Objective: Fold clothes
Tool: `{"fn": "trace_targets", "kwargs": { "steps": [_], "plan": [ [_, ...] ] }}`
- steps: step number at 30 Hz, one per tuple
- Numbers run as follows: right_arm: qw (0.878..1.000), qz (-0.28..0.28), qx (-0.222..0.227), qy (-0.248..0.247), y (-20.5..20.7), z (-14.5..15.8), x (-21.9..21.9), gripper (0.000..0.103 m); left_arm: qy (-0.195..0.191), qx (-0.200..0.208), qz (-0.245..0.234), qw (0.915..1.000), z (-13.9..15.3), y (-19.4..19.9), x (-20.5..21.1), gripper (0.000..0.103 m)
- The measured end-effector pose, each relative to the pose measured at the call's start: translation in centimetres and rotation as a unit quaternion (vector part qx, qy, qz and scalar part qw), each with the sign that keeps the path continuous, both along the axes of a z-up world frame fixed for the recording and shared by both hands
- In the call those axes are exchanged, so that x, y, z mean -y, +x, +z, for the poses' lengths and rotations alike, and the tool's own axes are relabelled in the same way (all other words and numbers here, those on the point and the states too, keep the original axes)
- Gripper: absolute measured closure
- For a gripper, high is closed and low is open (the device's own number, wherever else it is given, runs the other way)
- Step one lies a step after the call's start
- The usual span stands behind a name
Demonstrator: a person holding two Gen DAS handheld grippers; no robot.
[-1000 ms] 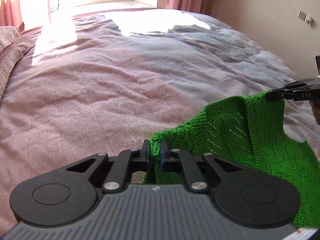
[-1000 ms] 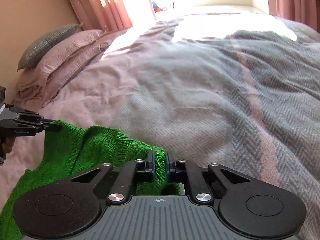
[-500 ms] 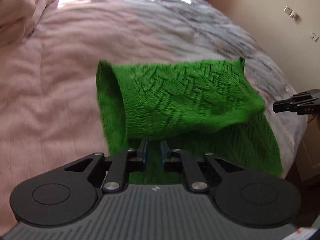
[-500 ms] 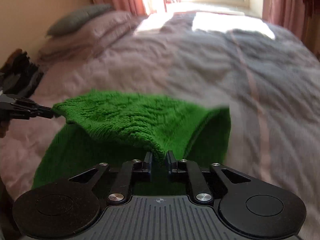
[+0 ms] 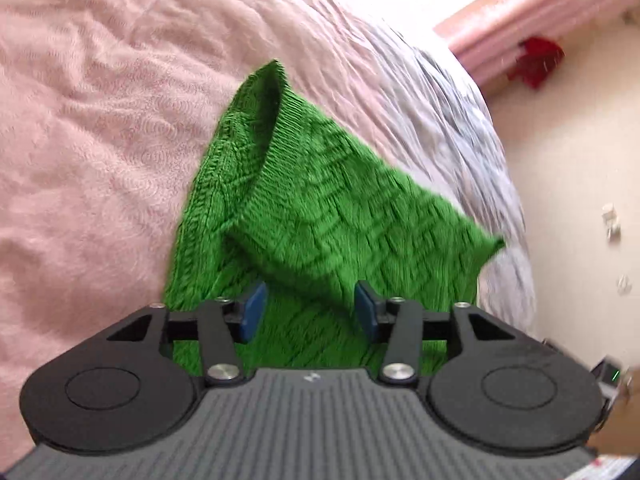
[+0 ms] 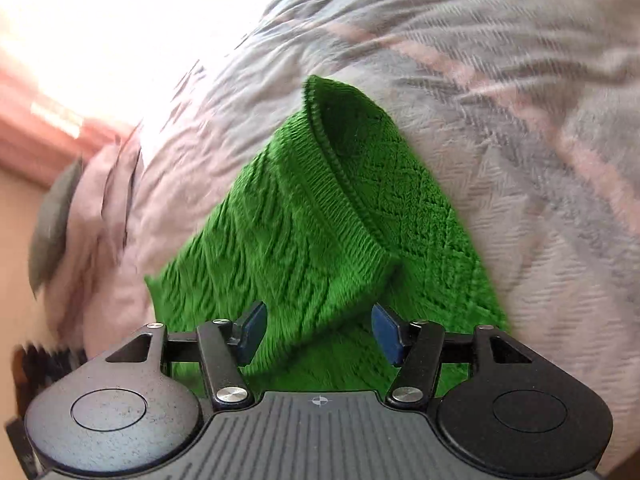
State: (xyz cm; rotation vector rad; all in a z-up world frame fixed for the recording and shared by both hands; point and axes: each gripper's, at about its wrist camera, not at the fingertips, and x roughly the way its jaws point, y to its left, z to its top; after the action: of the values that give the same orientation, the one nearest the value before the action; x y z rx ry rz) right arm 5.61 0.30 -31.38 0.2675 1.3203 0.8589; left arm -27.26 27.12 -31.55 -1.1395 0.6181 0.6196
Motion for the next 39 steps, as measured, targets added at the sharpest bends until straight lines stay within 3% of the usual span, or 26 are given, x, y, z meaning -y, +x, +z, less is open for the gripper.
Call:
{"fn": "trace_targets", "kwargs": {
  "steps": [3, 5, 6, 7, 12, 16, 22, 31, 34, 39],
  "plan": [
    [0.998, -0.045, -0.038, 0.018, 1.6, -2.5, 0.2, 0.048, -0.025, 0.011, 0.037, 0.9989, -1.7, 0.5, -1.0, 0.061],
    [0.995, -0.069, -0.058, 0.032, 2.5, -3.8, 0.4, 0.07, -0.03, 0.011, 0.047, 0.9984, -2.4, 0.7, -1.3, 0.07],
    [0.995, -0.077, -0.061, 0.026, 2.9, -4.1, 0.6, 0.098, -0.025, 0.008, 0.049, 0.9985, -2.4, 0.6, -1.3, 0.087],
    [0.995, -0.079, -0.062, 0.024, 3.2, -4.1, 0.8, 0.097, -0.019, 0.009, 0.047, 0.9987, -2.2, 0.5, -1.3, 0.094],
    [0.997, -0.03, 0.011, 0.076, 3.1, 0.5, 2.9, 0.098, 0.06, 0.012, 0.025, 0.9978, 1.4, -1.2, 1.6, 0.096],
    [0.996, 0.01, 0.027, 0.079, 1.4, 2.9, 5.9, 0.098, 0.091, -0.017, 0.001, 0.9957, 2.6, -3.1, 6.1, 0.096],
    [1.0, 0.021, 0.001, 0.023, -0.9, 0.1, 9.2, 0.098, 0.079, -0.056, 0.009, 0.9953, 1.0, -5.0, 10.9, 0.096],
    [0.998, 0.03, 0.02, 0.043, -1.5, 1.0, 10.3, 0.098, 0.093, -0.064, 0.004, 0.9936, 1.2, -5.1, 12.0, 0.096],
    [0.999, 0.038, 0.016, 0.021, -2.1, -0.2, 10.4, 0.098, 0.087, -0.086, 0.001, 0.9925, 0.1, -5.0, 12.1, 0.095],
    [0.997, 0.061, 0.033, -0.046, -2.9, -2.5, 10.0, 0.098, 0.092, -0.126, -0.043, 0.9867, -0.4, -4.3, 12.5, 0.091]
  ]
}}
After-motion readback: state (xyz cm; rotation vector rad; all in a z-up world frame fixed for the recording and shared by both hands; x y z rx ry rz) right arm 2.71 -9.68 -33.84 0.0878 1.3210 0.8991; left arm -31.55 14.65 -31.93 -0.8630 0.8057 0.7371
